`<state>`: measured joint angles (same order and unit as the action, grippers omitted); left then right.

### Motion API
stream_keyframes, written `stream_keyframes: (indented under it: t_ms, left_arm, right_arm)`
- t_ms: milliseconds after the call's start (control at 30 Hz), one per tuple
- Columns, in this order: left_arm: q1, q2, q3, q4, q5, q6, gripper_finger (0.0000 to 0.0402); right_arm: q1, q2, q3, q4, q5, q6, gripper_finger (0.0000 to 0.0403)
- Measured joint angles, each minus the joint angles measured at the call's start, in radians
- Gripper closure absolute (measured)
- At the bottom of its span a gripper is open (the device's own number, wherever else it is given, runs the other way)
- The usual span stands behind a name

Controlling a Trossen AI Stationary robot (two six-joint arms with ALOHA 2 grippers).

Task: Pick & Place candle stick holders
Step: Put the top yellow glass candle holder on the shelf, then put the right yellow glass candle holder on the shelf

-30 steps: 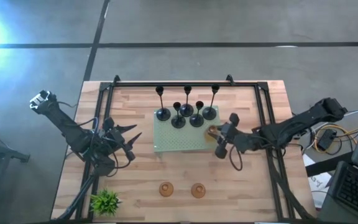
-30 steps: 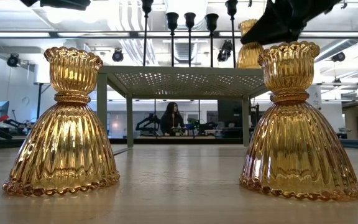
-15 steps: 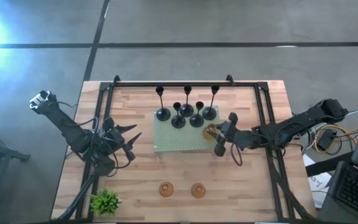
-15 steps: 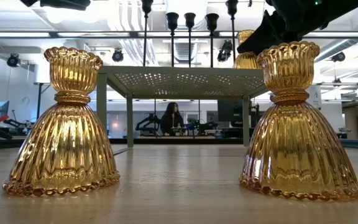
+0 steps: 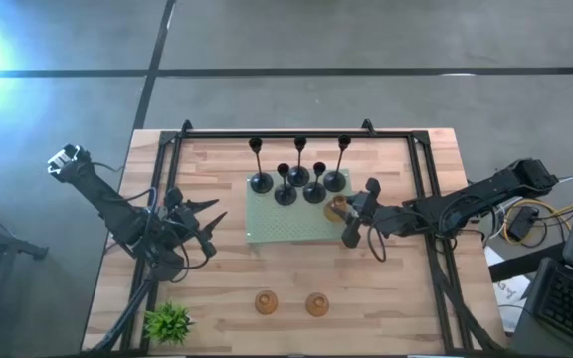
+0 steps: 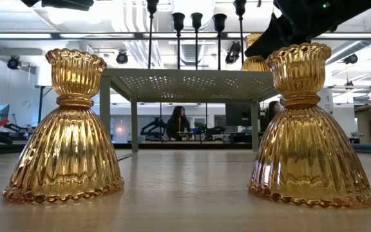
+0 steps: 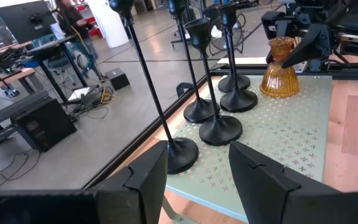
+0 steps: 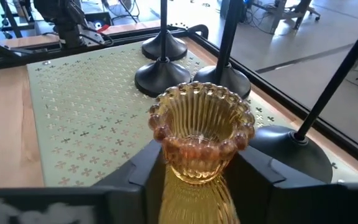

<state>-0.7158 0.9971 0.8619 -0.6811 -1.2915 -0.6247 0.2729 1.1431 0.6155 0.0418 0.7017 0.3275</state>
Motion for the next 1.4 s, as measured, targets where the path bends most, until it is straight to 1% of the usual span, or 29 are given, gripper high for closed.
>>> stream_keyframes:
  t_ms: [133, 267, 433, 600, 767, 1100, 1233, 1400]
  left_arm:
    - [0.000, 0.000, 0.000, 0.000, 0.000, 0.000, 0.0225]
    - [0.000, 0.000, 0.000, 0.000, 0.000, 0.000, 0.0225]
    - [-0.001, 0.000, 0.000, 0.000, 0.000, 0.000, 0.0225]
    - [-0.001, 0.000, 0.000, 0.000, 0.000, 0.000, 0.0225]
    - [-0.001, 0.000, 0.000, 0.000, 0.000, 0.000, 0.0225]
    - [0.000, 0.000, 0.000, 0.000, 0.000, 0.000, 0.0225]
    - [0.000, 0.000, 0.000, 0.000, 0.000, 0.000, 0.0225]
    - [0.000, 0.000, 0.000, 0.000, 0.000, 0.000, 0.0225]
  right_arm:
    - [-0.001, 0.001, -0.002, -0.006, -0.007, 0.005, 0.0204]
    - [-0.001, 0.001, -0.002, -0.005, -0.007, 0.005, 0.0164]
    - [-0.001, -0.002, -0.002, -0.002, -0.006, 0.005, 0.0130]
    - [-0.001, -0.011, 0.010, -0.003, -0.006, 0.001, 0.0110]
    - [0.002, -0.025, 0.034, -0.025, -0.023, -0.018, 0.0106]
    - [0.049, -0.103, 0.141, -0.305, -0.022, 0.034, 0.0131]
    - [0.099, -0.146, 0.194, -0.446, -0.022, 0.079, 0.0141]
    - [0.202, -0.170, 0.299, -0.638, -0.021, 0.156, 0.0155]
